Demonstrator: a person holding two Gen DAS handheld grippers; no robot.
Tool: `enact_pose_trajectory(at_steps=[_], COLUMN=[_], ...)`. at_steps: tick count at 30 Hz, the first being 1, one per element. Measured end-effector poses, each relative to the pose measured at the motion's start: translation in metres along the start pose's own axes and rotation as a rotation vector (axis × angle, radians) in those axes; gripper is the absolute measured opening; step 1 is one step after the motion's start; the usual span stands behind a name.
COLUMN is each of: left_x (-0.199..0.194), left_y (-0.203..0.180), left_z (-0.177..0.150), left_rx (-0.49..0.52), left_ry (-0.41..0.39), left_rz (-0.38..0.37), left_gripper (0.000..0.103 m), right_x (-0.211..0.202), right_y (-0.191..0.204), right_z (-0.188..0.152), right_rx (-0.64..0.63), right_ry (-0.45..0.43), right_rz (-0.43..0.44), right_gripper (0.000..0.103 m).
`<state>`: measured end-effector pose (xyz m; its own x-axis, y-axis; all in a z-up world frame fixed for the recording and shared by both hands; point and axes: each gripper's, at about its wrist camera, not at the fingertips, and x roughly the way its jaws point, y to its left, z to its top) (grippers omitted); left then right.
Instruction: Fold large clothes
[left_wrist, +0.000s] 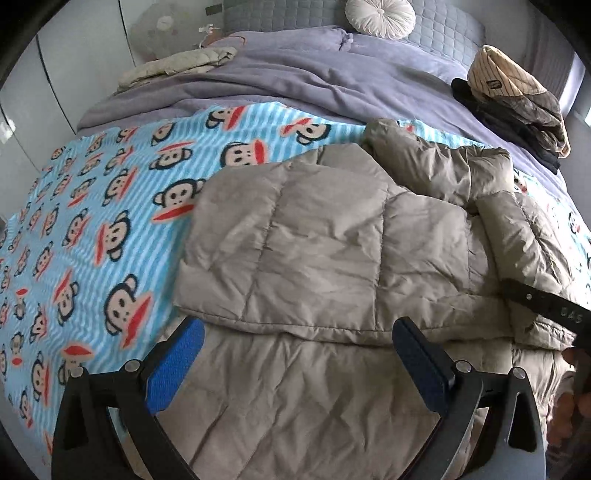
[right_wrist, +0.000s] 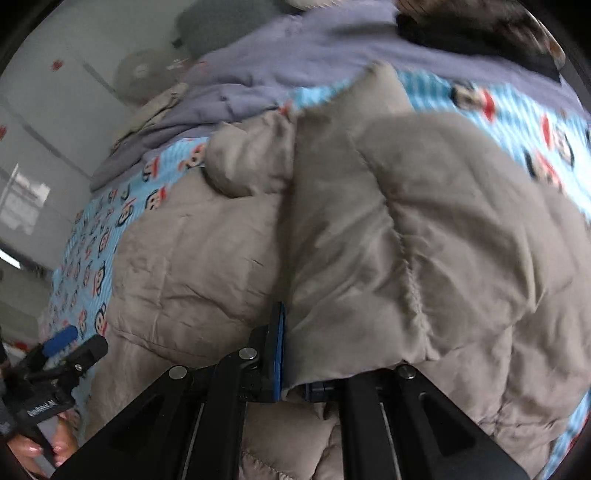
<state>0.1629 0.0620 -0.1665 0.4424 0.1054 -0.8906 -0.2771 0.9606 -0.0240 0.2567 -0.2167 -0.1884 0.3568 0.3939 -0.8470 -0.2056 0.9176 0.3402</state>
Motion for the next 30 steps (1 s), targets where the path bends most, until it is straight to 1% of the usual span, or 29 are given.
enact_pose_trajectory(at_steps=[1, 2, 3, 5, 6, 8, 10, 11, 12, 13, 15, 16, 18, 19, 20, 22, 23, 24, 26, 28, 30], left_x=[0.003, 0.004, 0.005, 0.006, 0.007, 0.008, 0.008, 0.008, 0.007, 0.005, 0.001, -0.001, -0.006, -0.009, -0.012, -0.014, -0.015, -0.015, -0.012, -0.004, 0.006], left_y=[-0.003, -0.005, -0.008, -0.013, -0.015, -0.018, -0.016, -0.014, -0.011, -0.006, 0.004, 0.013, 0.026, 0.035, 0.043, 0.054, 0.059, 0.062, 0.065, 0.062, 0.055], left_z=[0.0, 0.001, 0.001, 0.002, 0.003, 0.005, 0.008, 0.01, 0.011, 0.013, 0.018, 0.022, 0.027, 0.03, 0.032, 0.036, 0.037, 0.037, 0.038, 0.038, 0.037], left_rx=[-0.001, -0.003, -0.005, -0.002, 0.001, 0.005, -0.004, -0.01, -0.02, -0.032, -0.057, -0.079, -0.114, -0.14, -0.161, -0.19, -0.199, -0.207, -0.218, -0.223, -0.22], left_ry=[0.004, 0.005, 0.006, 0.004, 0.002, 0.002, 0.001, -0.001, -0.005, -0.009, -0.017, -0.021, -0.03, -0.039, -0.048, -0.059, -0.061, -0.06, -0.042, -0.007, 0.023], left_rz=[-0.007, -0.013, -0.025, -0.048, -0.061, -0.083, -0.11, -0.116, -0.121, -0.128, -0.148, -0.169, -0.195, -0.21, -0.22, -0.241, -0.251, -0.265, -0.303, -0.351, -0.381], left_gripper=[0.102, 0.102, 0.102, 0.102, 0.102, 0.102, 0.102, 0.102, 0.102, 0.102, 0.102, 0.102, 0.102, 0.102, 0.102, 0.102, 0.102, 0.102, 0.102, 0.102, 0.102], right_x=[-0.003, -0.007, -0.013, -0.03, -0.04, -0.058, -0.07, -0.073, -0.074, -0.075, -0.078, -0.079, -0.075, -0.071, -0.065, -0.05, -0.043, -0.032, -0.01, -0.004, -0.01], right_y=[-0.005, -0.008, -0.013, -0.025, -0.031, -0.053, -0.08, -0.091, -0.096, -0.095, -0.079, -0.06, -0.024, -0.001, 0.016, 0.055, 0.067, 0.081, 0.102, 0.103, 0.092], right_z=[0.0, -0.001, -0.001, -0.008, -0.013, -0.02, -0.023, -0.022, -0.021, -0.014, -0.001, 0.006, 0.014, 0.016, 0.017, 0.012, 0.009, 0.004, -0.01, -0.024, -0.037], right_rx=[0.028, 0.047, 0.072, 0.131, 0.167, 0.272, 0.424, 0.48, 0.485, 0.453, 0.35, 0.266, 0.137, 0.065, 0.019, -0.093, -0.129, -0.169, -0.247, -0.272, -0.248], right_ry=[0.009, 0.009, 0.003, -0.027, -0.055, -0.101, -0.145, -0.17, -0.178, -0.185, -0.21, -0.219, -0.223, -0.211, -0.2, -0.156, -0.13, -0.084, 0.017, 0.064, 0.084], right_rz=[0.009, 0.016, 0.029, 0.058, 0.07, 0.083, 0.107, 0.1, 0.085, 0.056, 0.039, 0.041, 0.063, 0.091, 0.104, 0.134, 0.145, 0.144, 0.097, 0.081, 0.094], right_gripper=[0.015, 0.026, 0.045, 0.066, 0.067, 0.066, 0.064, 0.043, 0.013, 0.009, 0.009, 0.009, 0.009, 0.009, 0.009, 0.009, 0.009, 0.011, 0.014, 0.028, 0.058])
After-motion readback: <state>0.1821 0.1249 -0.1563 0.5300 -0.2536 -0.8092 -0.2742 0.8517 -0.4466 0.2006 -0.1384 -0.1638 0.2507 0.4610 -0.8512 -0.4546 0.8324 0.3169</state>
